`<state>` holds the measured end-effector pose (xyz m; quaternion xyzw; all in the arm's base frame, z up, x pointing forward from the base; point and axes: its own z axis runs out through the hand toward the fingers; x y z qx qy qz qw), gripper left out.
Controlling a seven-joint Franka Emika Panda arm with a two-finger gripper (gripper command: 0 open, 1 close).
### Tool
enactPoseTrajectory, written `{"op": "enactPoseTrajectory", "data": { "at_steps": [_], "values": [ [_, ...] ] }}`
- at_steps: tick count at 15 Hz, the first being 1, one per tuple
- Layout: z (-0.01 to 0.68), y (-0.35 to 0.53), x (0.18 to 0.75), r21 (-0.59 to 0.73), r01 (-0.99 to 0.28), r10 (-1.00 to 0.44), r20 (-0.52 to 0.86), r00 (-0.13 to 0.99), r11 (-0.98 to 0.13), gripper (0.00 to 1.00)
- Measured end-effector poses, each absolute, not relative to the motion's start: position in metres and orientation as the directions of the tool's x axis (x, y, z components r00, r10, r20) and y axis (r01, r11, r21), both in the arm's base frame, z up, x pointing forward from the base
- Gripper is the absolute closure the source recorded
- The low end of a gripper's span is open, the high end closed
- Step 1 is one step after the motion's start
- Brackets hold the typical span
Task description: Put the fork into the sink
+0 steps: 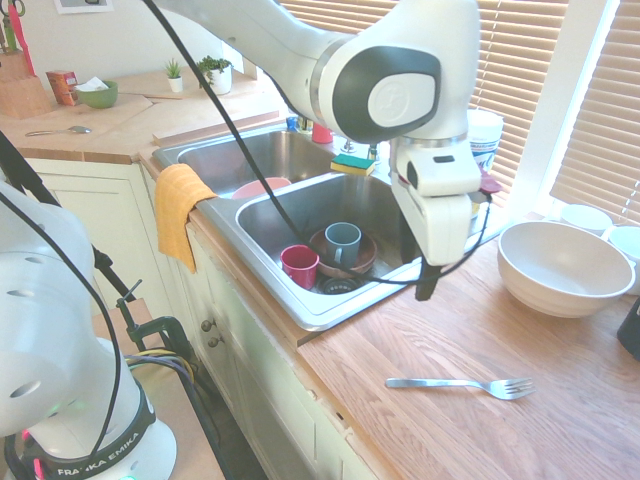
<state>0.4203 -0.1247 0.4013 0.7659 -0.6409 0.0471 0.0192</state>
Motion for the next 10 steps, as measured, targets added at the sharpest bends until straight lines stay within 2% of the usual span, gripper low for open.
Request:
{"op": "enactPoseTrajectory", "data": {
  "at_steps": [6, 10],
  "values": [
    [0.393, -0.201, 0.407, -0.005, -1.000, -0.998, 0.059, -0.029, 0.029, 0.00],
    [0.367, -0.231, 0.397, -0.021, -1.000, -0.999, 0.048, -0.015, 0.014, 0.00]
  ]
}}
